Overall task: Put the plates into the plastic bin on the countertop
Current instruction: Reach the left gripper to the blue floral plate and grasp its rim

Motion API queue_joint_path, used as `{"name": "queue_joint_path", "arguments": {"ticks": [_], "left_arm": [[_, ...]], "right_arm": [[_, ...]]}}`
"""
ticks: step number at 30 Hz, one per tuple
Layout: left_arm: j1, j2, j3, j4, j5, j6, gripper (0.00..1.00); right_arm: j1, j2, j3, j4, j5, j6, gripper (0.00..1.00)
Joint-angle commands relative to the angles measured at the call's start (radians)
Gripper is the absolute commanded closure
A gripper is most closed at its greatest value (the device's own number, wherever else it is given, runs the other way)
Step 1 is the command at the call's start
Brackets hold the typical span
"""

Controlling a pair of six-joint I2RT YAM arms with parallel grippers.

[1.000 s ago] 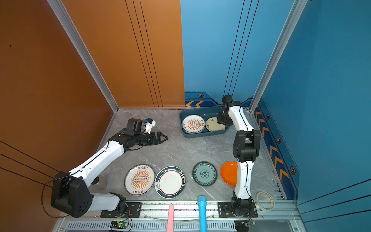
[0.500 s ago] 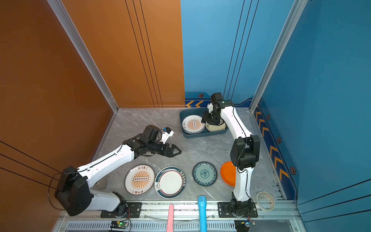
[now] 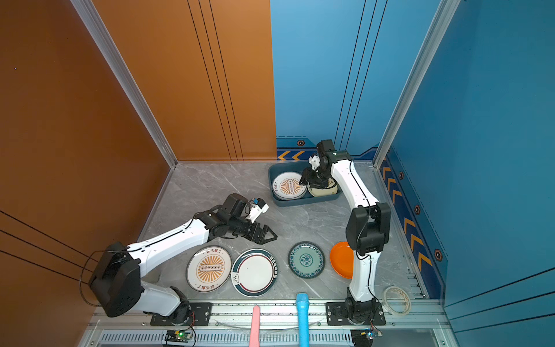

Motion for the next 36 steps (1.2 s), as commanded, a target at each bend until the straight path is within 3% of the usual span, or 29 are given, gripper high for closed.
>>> {"name": "queue_joint_path", "arguments": {"ticks": [1, 12, 21, 27, 30, 36], "left_arm": [[-0.004, -0.022, -0.001, 0.002, 0.033, 0.035, 0.01], [0.003, -0.036, -0.023, -0.035, 0.054, 0.081, 0.01], [-0.072, 0.080, -0.025, 0.034, 0.089, 0.075, 0.06], [-0.104, 0.227, -0.009, 0.149, 0.111, 0.059, 0.12], [-0.106, 0.301, 0.012, 0.188, 0.124, 0.049, 0.25], [-0.119, 0.367, 0.031, 0.197, 0.109, 0.052, 0.34]], "right_arm": [[-0.016, -0.061, -0.036, -0.001, -0.024, -0.022, 0.44], [-0.030, -0.106, -0.074, 0.043, 0.007, 0.010, 0.44], [-0.002, -0.173, -0.197, 0.111, 0.045, 0.012, 0.45], [0.009, -0.206, -0.270, 0.156, 0.038, 0.023, 0.45], [0.016, -0.228, -0.320, 0.194, 0.037, 0.037, 0.44], [0.019, -0.244, -0.345, 0.197, 0.036, 0.043, 0.45]]}}
